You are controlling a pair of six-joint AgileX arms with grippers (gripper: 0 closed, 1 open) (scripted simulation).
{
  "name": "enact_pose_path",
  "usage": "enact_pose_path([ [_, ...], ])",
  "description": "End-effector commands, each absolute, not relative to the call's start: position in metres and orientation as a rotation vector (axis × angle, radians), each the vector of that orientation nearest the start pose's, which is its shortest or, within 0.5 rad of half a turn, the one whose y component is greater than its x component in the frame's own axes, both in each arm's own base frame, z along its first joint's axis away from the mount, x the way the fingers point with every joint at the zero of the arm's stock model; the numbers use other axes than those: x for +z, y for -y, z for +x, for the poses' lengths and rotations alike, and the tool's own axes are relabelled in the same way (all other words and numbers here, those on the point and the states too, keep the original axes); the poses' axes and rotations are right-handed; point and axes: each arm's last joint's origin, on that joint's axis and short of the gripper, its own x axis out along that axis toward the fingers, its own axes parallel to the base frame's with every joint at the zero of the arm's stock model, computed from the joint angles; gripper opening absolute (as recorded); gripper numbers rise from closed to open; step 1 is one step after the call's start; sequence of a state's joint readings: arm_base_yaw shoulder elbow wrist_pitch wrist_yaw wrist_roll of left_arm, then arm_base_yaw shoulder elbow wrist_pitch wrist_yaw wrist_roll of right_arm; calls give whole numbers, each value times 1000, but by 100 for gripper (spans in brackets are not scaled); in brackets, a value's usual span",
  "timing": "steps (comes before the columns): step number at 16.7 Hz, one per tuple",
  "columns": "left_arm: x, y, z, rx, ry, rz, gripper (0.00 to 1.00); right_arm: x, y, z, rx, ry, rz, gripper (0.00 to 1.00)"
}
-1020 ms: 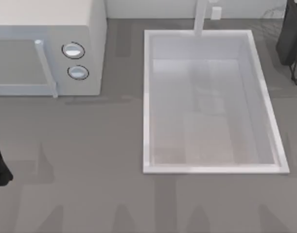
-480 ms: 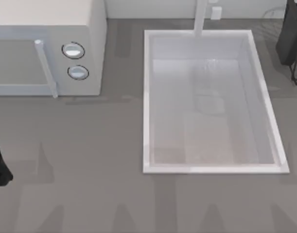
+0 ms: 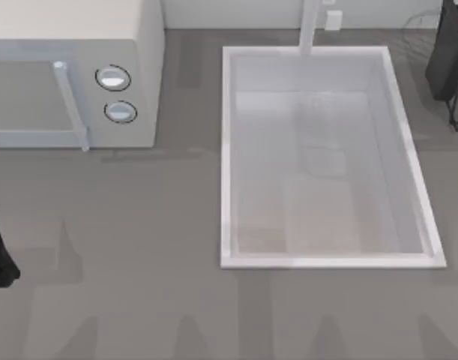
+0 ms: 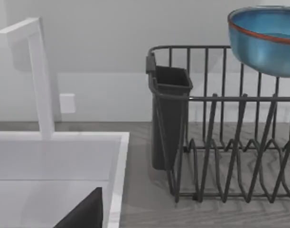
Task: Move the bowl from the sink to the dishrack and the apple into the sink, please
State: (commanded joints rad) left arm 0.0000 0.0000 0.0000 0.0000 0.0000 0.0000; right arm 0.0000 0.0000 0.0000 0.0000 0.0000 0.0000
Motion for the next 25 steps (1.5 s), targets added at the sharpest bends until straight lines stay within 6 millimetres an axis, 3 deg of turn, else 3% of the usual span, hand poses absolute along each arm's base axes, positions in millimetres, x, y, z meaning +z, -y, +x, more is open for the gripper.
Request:
enact_pose_path([
  [16,160,1,106,0,0,0,100,162,2,106,-4,-32,-9,100],
  [20,160,1,106,0,0,0,100,177,6,112,-37,-205,-51,100],
  [25,160,1,106,0,0,0,100,201,20,136,-97,-576,-101,100],
])
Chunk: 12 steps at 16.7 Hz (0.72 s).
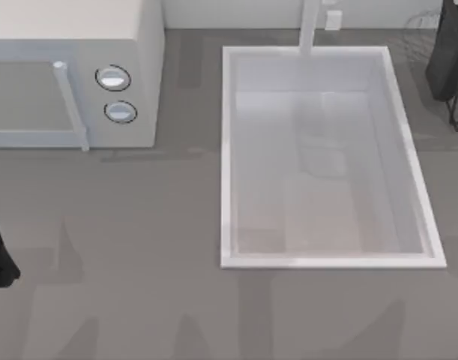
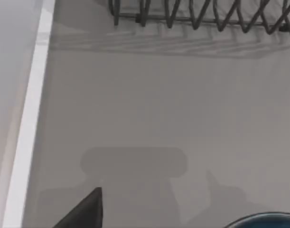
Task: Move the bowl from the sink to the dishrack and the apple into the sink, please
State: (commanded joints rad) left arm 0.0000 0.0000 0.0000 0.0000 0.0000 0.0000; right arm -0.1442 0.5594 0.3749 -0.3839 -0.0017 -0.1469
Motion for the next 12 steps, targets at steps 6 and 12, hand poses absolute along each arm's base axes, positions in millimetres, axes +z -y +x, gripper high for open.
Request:
enact_pose_path([
  [6,160,1,106,0,0,0,100,217,50,183,-108,-1052,-103,100],
  [12,160,1,106,0,0,0,100,210,86,227,-52,-1418,-42,100],
])
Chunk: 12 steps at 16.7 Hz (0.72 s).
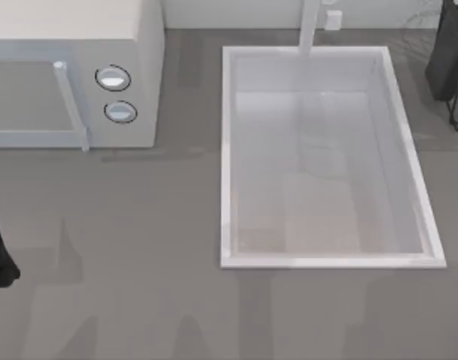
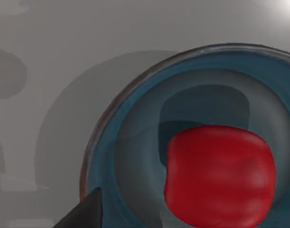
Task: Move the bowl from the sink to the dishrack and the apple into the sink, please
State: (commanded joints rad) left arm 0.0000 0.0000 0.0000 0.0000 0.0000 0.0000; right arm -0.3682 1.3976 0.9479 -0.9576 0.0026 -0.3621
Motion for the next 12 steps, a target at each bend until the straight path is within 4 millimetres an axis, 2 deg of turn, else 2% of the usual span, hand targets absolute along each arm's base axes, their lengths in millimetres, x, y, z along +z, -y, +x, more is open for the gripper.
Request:
enact_pose_path([
  [5,160,1,106,0,0,0,100,201,105,245,-12,-1562,5,100],
  [12,160,1,106,0,0,0,100,199,105,246,-5,-1569,3,100],
])
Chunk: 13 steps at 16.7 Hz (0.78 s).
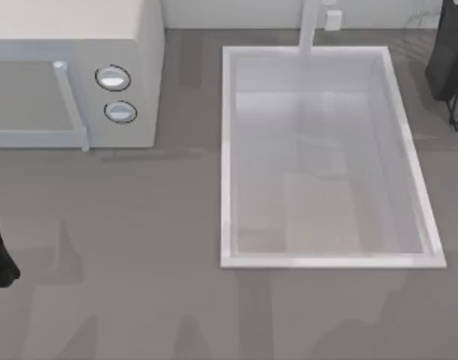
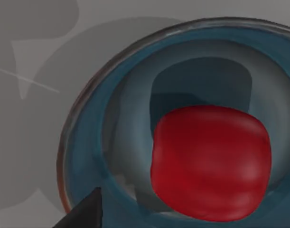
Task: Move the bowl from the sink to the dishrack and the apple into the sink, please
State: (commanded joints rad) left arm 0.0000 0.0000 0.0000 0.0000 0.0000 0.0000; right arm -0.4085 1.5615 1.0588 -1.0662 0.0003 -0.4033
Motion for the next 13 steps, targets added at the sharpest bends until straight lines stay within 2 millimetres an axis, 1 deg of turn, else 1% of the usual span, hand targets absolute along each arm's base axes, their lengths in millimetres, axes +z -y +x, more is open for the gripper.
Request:
enact_pose_path([
  [1,160,1,106,0,0,0,100,196,104,246,0,-1573,1,100],
  [3,160,1,106,0,0,0,100,181,104,248,10,-1581,-3,100],
  [8,160,1,106,0,0,0,100,126,106,251,3,-1569,-4,100],
  [10,160,1,106,0,0,0,100,109,106,248,-4,-1566,1,100],
  [12,160,1,106,0,0,0,100,99,106,246,-8,-1570,7,100],
  [13,160,1,106,0,0,0,100,98,106,246,-8,-1571,8,100],
])
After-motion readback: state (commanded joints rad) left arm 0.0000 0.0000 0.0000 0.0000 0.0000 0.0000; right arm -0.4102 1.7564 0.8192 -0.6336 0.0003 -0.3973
